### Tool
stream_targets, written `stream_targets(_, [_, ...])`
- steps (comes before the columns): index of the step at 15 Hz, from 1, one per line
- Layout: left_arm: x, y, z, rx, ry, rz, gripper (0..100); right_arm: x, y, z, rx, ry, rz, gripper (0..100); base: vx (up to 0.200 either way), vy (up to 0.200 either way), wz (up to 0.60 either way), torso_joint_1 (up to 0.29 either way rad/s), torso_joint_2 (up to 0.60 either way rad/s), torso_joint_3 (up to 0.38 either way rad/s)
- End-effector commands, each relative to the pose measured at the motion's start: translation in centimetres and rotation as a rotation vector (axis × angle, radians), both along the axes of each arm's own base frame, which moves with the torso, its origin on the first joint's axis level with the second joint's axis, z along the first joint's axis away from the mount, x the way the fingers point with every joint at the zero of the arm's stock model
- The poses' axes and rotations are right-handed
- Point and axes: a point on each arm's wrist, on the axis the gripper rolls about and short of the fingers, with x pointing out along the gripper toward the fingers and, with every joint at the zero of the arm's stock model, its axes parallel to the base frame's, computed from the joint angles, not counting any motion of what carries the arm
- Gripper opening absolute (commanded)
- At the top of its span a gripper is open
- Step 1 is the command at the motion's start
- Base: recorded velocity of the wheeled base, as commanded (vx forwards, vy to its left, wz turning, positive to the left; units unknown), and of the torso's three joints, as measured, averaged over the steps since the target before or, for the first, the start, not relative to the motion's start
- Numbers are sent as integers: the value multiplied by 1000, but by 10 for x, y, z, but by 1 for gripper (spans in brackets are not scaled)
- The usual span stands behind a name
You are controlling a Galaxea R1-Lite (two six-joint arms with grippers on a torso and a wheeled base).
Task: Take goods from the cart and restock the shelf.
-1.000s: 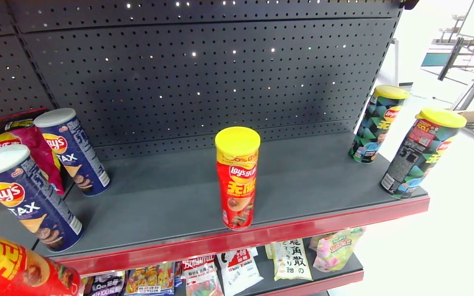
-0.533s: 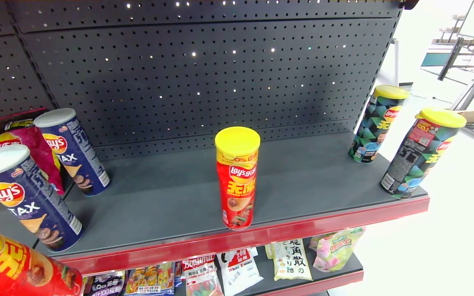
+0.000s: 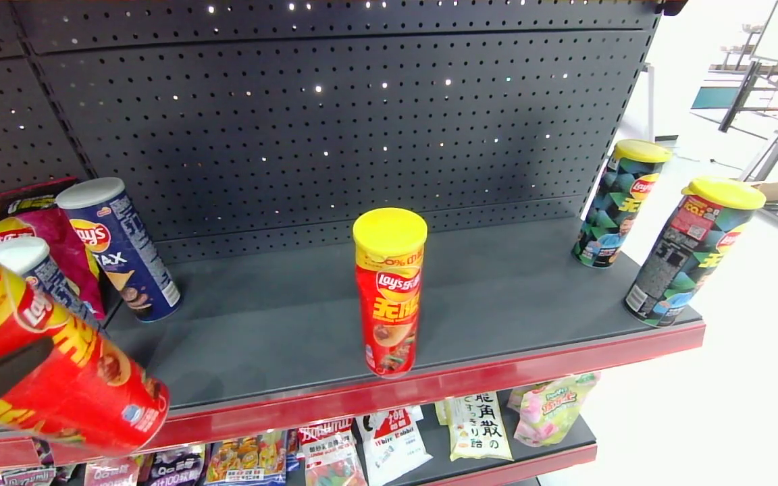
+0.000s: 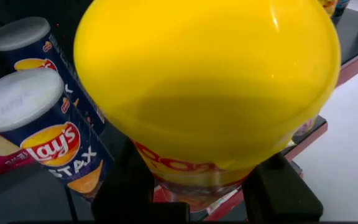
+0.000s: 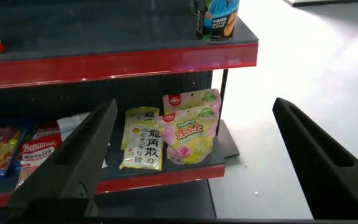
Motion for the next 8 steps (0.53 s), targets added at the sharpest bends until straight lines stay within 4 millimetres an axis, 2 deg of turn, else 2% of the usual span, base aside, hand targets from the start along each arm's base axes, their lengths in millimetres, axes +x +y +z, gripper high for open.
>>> stream_targets(1, [37,-16,5,11,65,-38,0,0,0,0,0,2,0,100,0,0,0,0,0,0])
stream_targets(2, [44,-19,6,14,70,-43,0,0,0,0,0,2,2,100,0,0,0,0,0,0])
stream_targets(5, [104,-45,23,-18,74,1,0,0,0,0,0,2,0,100,0,0,0,0,0,0])
stream_targets(8, [147,-67,21,-6,96,11,0,0,0,0,0,2,0,100,0,0,0,0,0,0])
